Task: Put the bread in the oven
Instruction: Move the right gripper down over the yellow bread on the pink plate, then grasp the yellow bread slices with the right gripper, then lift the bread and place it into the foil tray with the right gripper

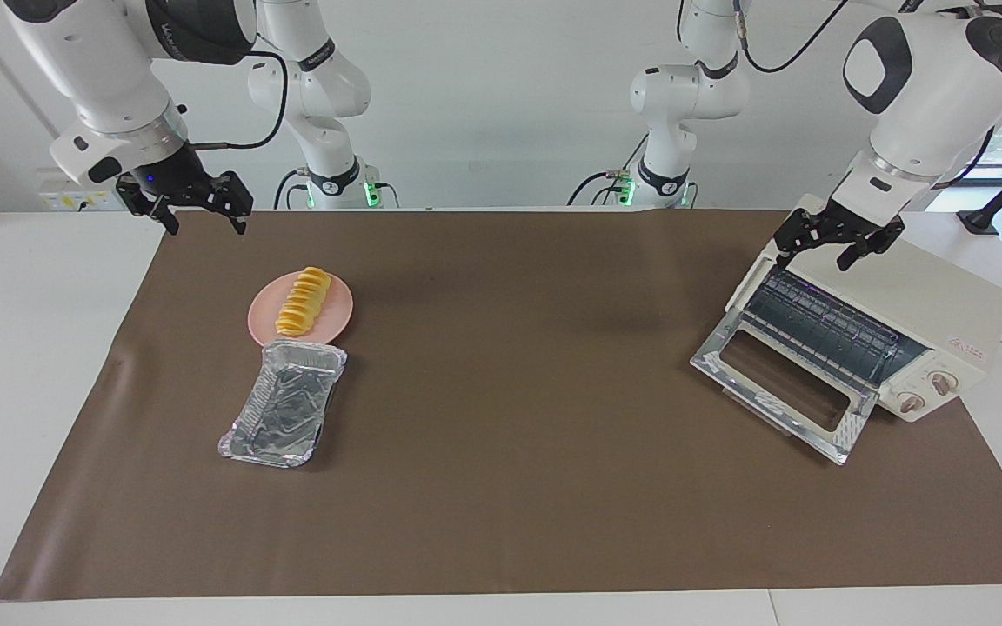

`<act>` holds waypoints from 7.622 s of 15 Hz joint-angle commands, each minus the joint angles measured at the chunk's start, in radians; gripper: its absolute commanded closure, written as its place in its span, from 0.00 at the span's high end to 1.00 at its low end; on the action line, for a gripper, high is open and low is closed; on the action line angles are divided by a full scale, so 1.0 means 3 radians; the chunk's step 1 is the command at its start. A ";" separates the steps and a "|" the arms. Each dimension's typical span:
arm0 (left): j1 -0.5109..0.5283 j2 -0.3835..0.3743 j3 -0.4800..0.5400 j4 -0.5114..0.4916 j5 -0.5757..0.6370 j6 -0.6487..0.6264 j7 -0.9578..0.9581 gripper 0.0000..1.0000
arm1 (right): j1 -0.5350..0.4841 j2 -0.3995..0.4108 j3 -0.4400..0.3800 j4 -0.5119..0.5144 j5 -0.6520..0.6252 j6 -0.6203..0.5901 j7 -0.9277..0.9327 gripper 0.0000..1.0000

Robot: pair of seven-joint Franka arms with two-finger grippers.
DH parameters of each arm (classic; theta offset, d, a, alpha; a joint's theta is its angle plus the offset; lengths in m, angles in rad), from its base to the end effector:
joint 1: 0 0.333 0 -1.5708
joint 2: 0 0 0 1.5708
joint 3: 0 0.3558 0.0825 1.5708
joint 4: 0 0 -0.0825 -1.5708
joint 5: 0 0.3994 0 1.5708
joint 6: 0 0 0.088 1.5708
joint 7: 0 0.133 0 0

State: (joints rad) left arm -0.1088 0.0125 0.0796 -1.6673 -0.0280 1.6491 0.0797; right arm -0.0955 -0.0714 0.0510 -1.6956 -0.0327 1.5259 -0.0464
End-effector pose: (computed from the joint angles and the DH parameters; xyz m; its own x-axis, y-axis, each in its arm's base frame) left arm 0.5765 -0.0206 0.5907 0.9939 -0.1064 -0.0285 -0.1056 -0.9940 0.0292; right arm 0.5340 -0.0273 0.6139 0.9950 0.0001 -0.0998 0.0033 -0.9995 0.0317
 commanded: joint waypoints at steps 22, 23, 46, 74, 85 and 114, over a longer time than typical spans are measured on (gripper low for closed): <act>0.0046 0.0025 -0.0020 0.0071 -0.0029 -0.0072 -0.0015 1.00 | 0.0108 -0.0258 0.0065 -0.1986 0.0155 0.1606 0.1075 1.00; 0.0046 0.0025 -0.0020 0.0071 -0.0029 -0.0072 -0.0015 1.00 | 0.0169 -0.0253 0.0065 -0.2114 0.0155 0.1779 0.1075 1.00; 0.0046 0.0025 -0.0020 0.0071 -0.0029 -0.0072 -0.0015 1.00 | -0.0019 -0.0222 0.0060 -0.2953 0.0498 0.2619 0.0789 0.91; 0.0046 0.0025 -0.0020 0.0071 -0.0029 -0.0072 -0.0015 1.00 | 0.0088 0.0856 0.0065 -0.0587 0.0135 0.2005 0.0697 0.00; 0.0046 0.0025 -0.0020 0.0071 -0.0029 -0.0072 -0.0015 1.00 | 0.0175 0.1179 0.0065 -0.0888 0.0186 0.2624 0.0676 0.46; 0.0046 0.0025 -0.0020 0.0071 -0.0029 -0.0072 -0.0015 1.00 | -0.0387 0.1133 0.0045 -0.1087 0.0191 0.2548 -0.0147 0.43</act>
State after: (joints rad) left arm -0.1088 0.0125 0.0796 -1.6673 -0.0280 1.6491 0.0797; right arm -0.1948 0.2867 0.0533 -1.9951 0.0168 2.2654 -0.0640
